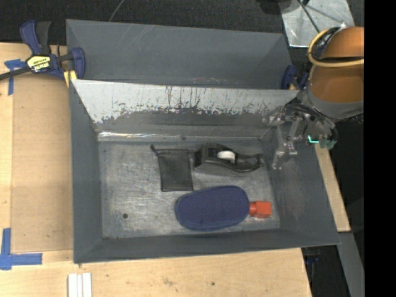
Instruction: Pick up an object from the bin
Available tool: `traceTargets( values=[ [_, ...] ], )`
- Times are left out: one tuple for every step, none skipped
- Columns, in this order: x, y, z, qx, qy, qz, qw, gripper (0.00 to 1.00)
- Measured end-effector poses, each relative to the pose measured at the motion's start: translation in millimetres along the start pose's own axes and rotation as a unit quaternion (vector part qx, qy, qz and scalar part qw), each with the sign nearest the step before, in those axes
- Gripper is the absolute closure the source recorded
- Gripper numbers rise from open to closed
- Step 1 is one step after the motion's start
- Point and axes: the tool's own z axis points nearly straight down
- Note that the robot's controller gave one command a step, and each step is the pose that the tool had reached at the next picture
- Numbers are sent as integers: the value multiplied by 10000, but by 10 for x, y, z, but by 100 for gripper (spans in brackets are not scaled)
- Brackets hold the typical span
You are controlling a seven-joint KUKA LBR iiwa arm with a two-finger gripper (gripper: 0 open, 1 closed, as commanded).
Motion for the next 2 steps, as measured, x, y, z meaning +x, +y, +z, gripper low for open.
traceTargets(
  values=[
    [-173,148,562,27,-82,-1402,9901,0],
    [-149,166,619,10,-37,-1425,9898,100]
  ],
)
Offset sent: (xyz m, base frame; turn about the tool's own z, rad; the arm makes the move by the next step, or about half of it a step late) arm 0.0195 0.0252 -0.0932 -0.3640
